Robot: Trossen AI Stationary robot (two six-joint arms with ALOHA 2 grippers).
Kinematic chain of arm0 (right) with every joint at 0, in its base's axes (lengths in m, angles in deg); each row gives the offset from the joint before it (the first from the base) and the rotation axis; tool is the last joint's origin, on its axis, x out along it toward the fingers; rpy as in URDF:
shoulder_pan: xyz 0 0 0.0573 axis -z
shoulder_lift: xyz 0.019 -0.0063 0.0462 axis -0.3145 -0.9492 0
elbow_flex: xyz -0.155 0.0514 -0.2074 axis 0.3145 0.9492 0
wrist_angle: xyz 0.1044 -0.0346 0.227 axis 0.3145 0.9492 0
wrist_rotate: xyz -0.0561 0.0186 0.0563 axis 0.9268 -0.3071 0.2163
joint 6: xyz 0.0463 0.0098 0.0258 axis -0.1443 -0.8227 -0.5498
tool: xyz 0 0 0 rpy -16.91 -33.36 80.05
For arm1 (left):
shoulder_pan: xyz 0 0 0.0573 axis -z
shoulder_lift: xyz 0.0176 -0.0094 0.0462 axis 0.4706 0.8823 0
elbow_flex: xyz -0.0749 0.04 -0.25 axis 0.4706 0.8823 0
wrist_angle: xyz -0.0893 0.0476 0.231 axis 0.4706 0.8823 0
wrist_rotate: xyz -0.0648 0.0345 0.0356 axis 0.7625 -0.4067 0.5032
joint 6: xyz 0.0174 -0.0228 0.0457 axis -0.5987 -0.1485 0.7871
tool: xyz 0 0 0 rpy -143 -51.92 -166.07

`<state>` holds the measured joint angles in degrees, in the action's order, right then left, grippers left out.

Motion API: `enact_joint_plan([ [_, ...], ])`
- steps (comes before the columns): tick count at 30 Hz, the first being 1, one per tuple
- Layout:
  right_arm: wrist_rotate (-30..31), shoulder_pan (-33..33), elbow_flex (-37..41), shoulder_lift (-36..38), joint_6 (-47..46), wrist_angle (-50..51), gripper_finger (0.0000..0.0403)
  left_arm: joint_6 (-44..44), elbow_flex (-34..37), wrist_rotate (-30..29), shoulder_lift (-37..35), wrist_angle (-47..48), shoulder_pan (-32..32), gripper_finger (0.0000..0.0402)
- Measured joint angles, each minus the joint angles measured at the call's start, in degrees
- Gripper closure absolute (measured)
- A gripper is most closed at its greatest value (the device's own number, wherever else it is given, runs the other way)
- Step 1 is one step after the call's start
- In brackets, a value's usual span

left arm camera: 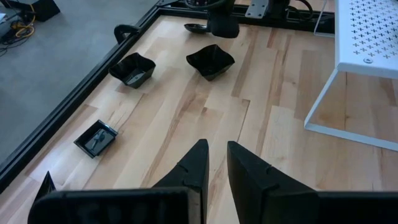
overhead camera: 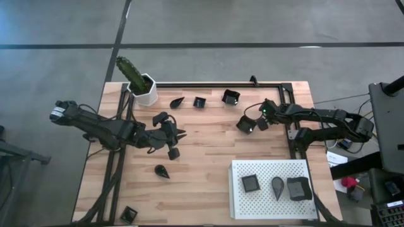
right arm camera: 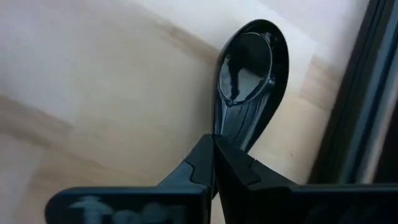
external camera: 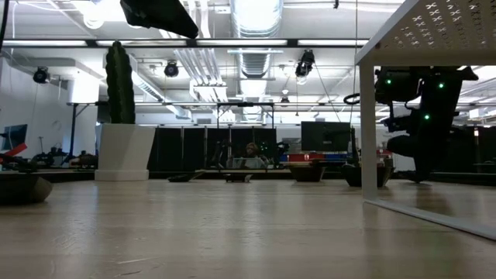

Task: Pick & Place Mini shaped plates
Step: Stack the drop-shaped plate on top of the other drop-shaped plate on the shelf

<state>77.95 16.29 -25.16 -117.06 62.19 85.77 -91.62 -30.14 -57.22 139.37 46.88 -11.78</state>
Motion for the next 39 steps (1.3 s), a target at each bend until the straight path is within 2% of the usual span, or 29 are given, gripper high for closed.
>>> enact_joint_plan([
  [10,-2.6,-1.08,-7.2,0.46,-0.71,10.36,0.0395,0.0,0.0,0.0,0.0,0.02,0.0,0.0348],
  [22,-2.95,-7.98,-23.49,0.44,-5.88,30.53,0.0395,0.0,0.0,0.0,0.0,0.02,-0.02,0.0348],
  [34,-3.19,-22.24,-41.56,0.44,-16.94,45.62,0.0395,0.02,0.0,0.0,0.0,0.02,0.0,0.0348],
  [39,-8.49,-29.1,-47.52,-0.28,-25.06,52.53,0.0395,0.57,0.0,-0.03,0.06,0.0,0.0,0.0348],
])
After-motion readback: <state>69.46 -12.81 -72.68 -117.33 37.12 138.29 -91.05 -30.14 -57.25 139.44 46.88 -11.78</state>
